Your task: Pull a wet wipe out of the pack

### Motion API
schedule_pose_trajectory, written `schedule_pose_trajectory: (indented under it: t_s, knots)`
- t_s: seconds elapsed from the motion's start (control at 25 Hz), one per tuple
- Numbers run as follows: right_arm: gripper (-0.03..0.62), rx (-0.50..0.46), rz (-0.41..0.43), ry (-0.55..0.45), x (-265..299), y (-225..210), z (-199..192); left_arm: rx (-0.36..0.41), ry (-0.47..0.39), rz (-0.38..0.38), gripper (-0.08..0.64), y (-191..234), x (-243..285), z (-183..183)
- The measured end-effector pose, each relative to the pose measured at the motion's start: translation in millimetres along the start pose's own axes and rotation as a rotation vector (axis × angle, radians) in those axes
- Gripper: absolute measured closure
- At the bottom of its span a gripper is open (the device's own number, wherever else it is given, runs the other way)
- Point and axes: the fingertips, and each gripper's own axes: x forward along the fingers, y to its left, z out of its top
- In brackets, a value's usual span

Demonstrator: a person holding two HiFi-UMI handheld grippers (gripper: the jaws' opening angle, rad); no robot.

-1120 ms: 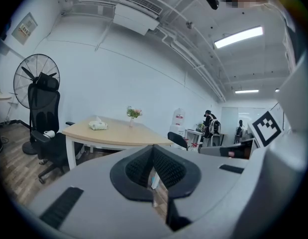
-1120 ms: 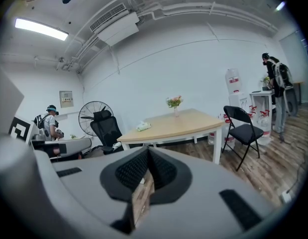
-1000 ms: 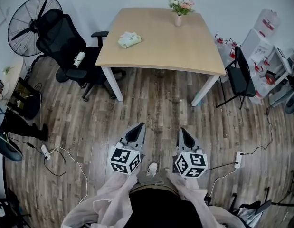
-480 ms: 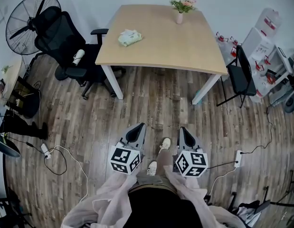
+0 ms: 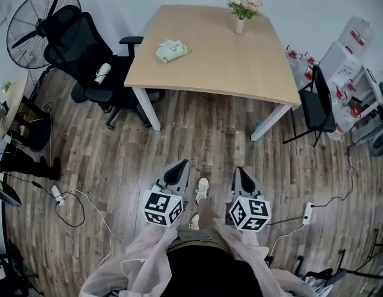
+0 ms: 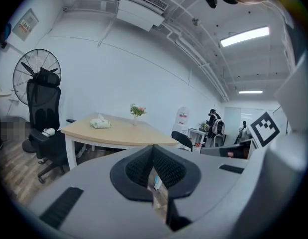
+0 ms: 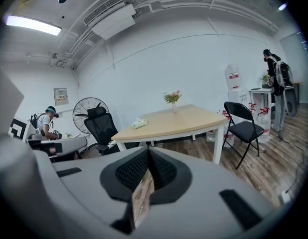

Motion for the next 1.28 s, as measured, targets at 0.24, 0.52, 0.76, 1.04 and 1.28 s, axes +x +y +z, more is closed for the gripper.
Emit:
schedule_pose_trajectory:
  t_s: [0.24, 0.52, 0.76, 1.04, 1.28]
  knots:
    - [0.581, -0.006, 0.019, 0.011, 33, -4, 16, 0.002, 0.004, 0.008, 0.549, 15, 28, 12]
    - [0.581, -0.018, 0.021, 0.016, 69, -17, 33, 0.009, -0.005, 0.023, 0.549, 35, 64, 28]
    - [0.581, -0.028, 0.032, 0.019, 103, -32, 55, 0.003, -0.008, 0.044, 0.549, 48, 99, 41]
    - [0.581, -0.030, 0.048, 0.023, 137, -41, 65, 0.005, -0.006, 0.059, 0.549, 63, 128, 46]
    - [0.581, -0.021, 0.051, 0.040, 162, -52, 71, -0.001, 0.004, 0.058, 0.549, 73, 158, 50]
